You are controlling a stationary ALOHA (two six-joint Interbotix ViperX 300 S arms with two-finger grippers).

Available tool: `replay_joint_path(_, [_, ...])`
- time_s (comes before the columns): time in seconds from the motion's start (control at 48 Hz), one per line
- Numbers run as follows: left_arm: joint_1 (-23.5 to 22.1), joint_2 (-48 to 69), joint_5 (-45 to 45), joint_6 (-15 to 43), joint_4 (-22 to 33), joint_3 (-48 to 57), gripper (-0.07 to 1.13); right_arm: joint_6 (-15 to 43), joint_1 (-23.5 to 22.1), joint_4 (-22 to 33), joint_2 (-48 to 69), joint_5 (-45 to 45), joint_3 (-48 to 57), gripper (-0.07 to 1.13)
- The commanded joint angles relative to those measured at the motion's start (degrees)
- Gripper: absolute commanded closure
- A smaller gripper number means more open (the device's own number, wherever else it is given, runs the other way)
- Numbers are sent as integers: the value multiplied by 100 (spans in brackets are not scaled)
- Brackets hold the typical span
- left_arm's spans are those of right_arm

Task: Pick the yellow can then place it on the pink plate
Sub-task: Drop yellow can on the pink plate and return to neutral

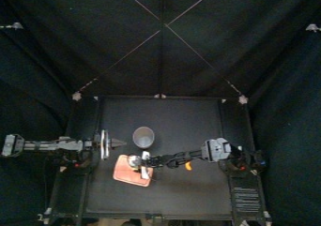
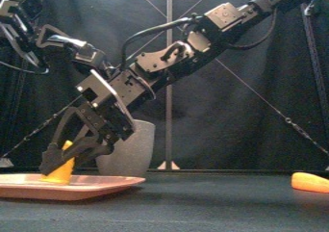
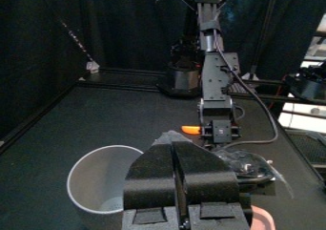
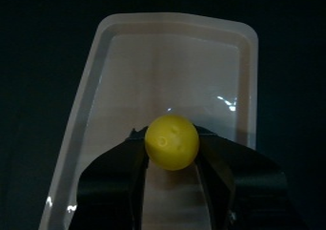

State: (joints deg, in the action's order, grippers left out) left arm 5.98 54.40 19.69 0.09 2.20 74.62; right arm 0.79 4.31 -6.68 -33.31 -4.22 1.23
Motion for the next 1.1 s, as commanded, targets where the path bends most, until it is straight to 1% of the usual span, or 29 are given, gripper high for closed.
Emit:
replay_joint_path(0.021, [9,-26,44,18,9,-62,100,0,26,18,185,18,-149,33])
replay_joint_path(0.208, [9,-35,44,18,9,-62,100,0,35,-9,185,9,-141,13])
replay_joint_path(0.271, [9,-35,44,9,9,-62,100,9,26,-9,185,18,-149,9])
replay_joint_path(0.438, [9,-26,53,0,9,-62,100,-18,9,26,343,62,-79,9])
replay_joint_path(0.542, [9,-35,53,-9,18,-62,100,-9,0,132,598,272,114,9])
replay_joint_path(0.708, [9,-26,53,-18,18,-44,100,-9,-26,158,1116,1037,747,9])
replay_joint_path(1.104, [-18,-35,26,-18,9,35,100,-26,-439,114,2435,3226,2874,9])
